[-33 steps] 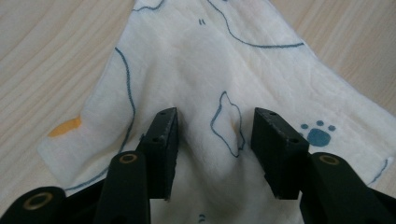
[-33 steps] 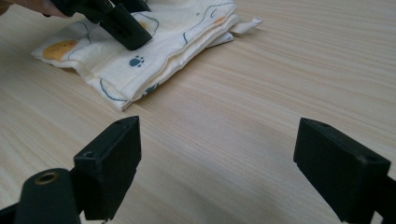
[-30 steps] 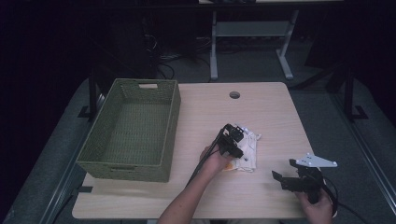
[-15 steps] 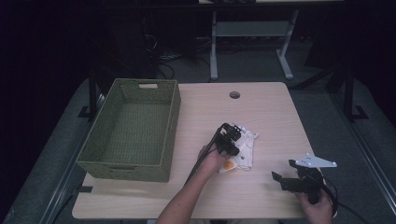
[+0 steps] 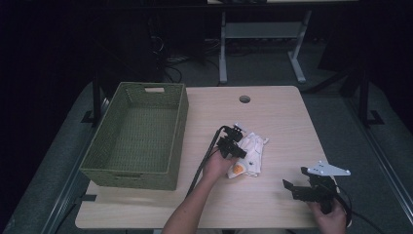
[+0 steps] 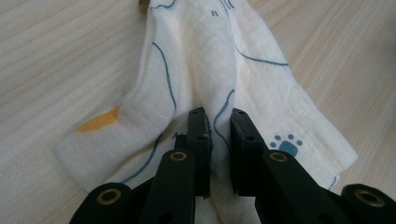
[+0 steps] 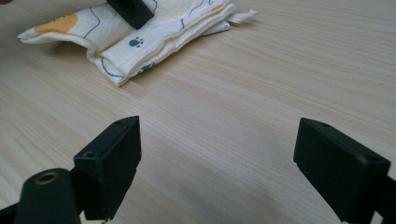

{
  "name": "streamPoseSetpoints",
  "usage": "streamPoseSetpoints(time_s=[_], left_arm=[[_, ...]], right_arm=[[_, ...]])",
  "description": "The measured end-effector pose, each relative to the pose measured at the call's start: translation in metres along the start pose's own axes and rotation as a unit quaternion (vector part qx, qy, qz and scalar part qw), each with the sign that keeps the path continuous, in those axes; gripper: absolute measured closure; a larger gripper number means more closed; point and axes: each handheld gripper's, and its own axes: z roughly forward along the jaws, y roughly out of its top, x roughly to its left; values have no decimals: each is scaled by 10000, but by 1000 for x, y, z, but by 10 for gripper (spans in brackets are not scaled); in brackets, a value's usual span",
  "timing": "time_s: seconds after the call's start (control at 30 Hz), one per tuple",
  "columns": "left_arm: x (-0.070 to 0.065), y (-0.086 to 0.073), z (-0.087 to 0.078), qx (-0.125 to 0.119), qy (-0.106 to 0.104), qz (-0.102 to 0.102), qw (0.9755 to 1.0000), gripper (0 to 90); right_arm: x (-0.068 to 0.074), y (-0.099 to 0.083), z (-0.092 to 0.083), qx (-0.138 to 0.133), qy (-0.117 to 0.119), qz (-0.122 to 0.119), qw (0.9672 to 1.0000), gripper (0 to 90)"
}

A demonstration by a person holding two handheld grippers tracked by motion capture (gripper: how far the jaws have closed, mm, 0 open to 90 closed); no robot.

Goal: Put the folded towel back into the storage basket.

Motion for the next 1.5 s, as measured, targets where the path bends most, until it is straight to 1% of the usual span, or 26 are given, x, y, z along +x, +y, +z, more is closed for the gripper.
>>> streamPoseSetpoints(time_s=[0.07, 0.13, 0.23, 0.27, 0.3, 0.33, 0.37, 0.4, 0.43, 0.47, 0.6, 0.67, 0.77, 0.97, 1.0, 1.03, 1.07, 1.1, 1.13, 1.17, 1.23, 1.27, 1.3, 1.4, 1.47, 1.5], left_arm=[[-2, 0, 0, 41, 91, 151, 9998, 807], [-3, 0, -1, 66, 122, 186, 9997, 807], [-3, 0, -1, 86, 112, 173, 9998, 806], [-4, 0, -1, 93, 121, 186, 9997, 806], [-4, 0, -2, 142, 143, 247, 9995, 806], [-4, 0, -2, 142, 143, 247, 9995, 806], [-7, 0, -3, 133, 242, 282, 9992, 808], [-7, 0, -3, 133, 242, 282, 9992, 810], [-12, 1, -5, 233, 489, 549, 9970, 811], [-13, 1, -7, 231, 552, 618, 9963, 812], [-16, 2, -14, 188, 498, 630, 9966, 816], [-17, 4, -23, 176, 467, 679, 9964, 817], [-14, 6, -34, 135, 380, 658, 9970, 818], [-7, 4, -55, -82, 103, 408, 9991, 817], [-7, 4, -55, -82, 103, 408, 9991, 817], [-5, 3, -62, -159, 34, 337, 9993, 817], [-5, 3, -62, -159, 34, 337, 9993, 817], [-4, 2, -67, -197, 2, 301, 9994, 817], [-3, 2, -71, -204, -72, 307, 9993, 817], [-1, 1, -77, -276, -254, 173, 9991, 817], [1, 0, -84, -339, -434, 71, 9985, 817], [1, 0, -84, -339, -434, 71, 9985, 817], [0, -1, -90, -388, -368, 123, 9985, 816], [-1, -1, -98, -404, -330, 164, 9985, 816], [-1, -2, -101, -435, -376, 154, 9982, 815], [1, -2, -107, -469, -423, 125, 9979, 816]], right_arm=[[0, 0, 0, 0, -4, 15, 10000, 147], [0, 0, 0, 4, -11, 23, 10000, 147], [0, -1, -1, 11, -43, 21, 10000, 147], [0, -1, -1, 11, -46, 27, 10000, 148], [0, -1, -1, 5, -51, 35, 10000, 147], [0, -1, -1, -1, -55, 46, 10000, 147], [0, -1, -1, -3, -56, 47, 10000, 147], [0, -1, -1, -3, -56, 47, 10000, 147], [-1, -1, -1, -4, -63, 62, 10000, 147], [-1, -1, -1, -4, -60, 69, 10000, 147], [-1, -1, -1, -4, -76, 64, 10000, 147], [0, -1, -1, 5, -94, 61, 9999, 147], [-1, -2, -2, -19, -123, 88, 9999, 147], [-3, -2, -3, -34, -150, 132, 9998, 147], [-3, -2, -3, -35, -158, 133, 9998, 147], [-3, -2, -3, -35, -172, 132, 9998, 148], [-3, -2, -3, -35, -172, 132, 9998, 148], [-3, -2, -3, -34, -178, 134, 9997, 147], [-3, -3, -3, -34, -183, 138, 9997, 147], [-4, -3, -3, -33, -188, 145, 9997, 147], [-4, -3, -3, -28, -195, 146, 9997, 147], [-4, -3, -3, -22, -200, 147, 9997, 147], [-3, -3, -3, -16, -202, 151, 9997, 147], [-2, -3, -3, -37, -234, 127, 9996, 147], [-2, -3, -4, -43, -237, 120, 9996, 148], [-2, -3, -4, -41, -241, 129, 9996, 147]])
